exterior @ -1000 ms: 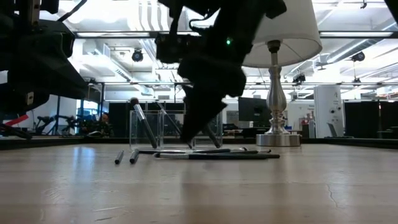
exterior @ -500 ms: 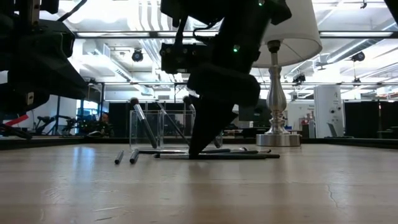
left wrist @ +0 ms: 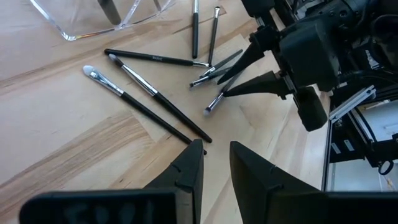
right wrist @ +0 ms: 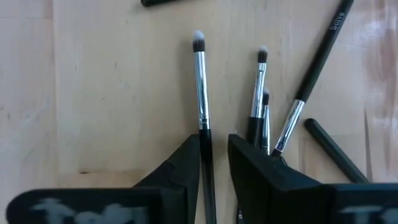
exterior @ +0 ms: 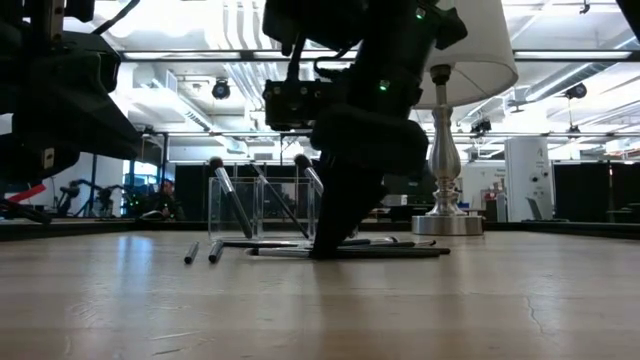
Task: Put items in baskets/containers
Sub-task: Put the eyeshadow brush into the transparent organizer
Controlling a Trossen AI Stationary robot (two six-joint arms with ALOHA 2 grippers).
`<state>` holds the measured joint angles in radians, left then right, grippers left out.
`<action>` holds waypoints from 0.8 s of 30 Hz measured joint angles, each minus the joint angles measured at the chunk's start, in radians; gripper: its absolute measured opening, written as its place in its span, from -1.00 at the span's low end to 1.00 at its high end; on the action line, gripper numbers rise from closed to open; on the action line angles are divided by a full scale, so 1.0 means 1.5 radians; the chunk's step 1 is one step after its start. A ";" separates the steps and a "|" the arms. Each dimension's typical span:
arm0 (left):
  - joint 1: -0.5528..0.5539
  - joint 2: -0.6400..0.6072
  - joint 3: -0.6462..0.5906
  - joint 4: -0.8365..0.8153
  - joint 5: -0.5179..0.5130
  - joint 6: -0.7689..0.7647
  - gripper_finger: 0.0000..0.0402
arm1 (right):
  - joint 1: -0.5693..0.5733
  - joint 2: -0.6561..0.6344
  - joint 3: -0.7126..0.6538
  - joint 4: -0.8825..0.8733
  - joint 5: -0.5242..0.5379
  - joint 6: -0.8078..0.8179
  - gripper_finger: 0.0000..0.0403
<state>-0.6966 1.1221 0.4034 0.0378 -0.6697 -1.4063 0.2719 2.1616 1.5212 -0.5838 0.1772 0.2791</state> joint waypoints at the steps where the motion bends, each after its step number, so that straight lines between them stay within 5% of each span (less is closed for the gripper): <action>1: 0.000 0.000 0.000 0.000 0.000 0.000 -0.64 | 0.000 0.000 -0.001 0.000 0.000 -0.003 -0.63; 14: 0.000 0.000 0.000 0.000 0.000 0.000 -0.64 | 0.006 -0.004 -0.040 0.000 0.003 -0.016 -0.65; 24: 0.000 0.000 0.000 0.000 0.000 0.000 -0.64 | 0.014 -0.003 -0.037 -0.012 -0.012 0.026 -0.93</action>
<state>-0.6968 1.1221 0.4034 0.0380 -0.6693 -1.4063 0.2928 2.1571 1.4662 -0.6022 0.1597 0.3184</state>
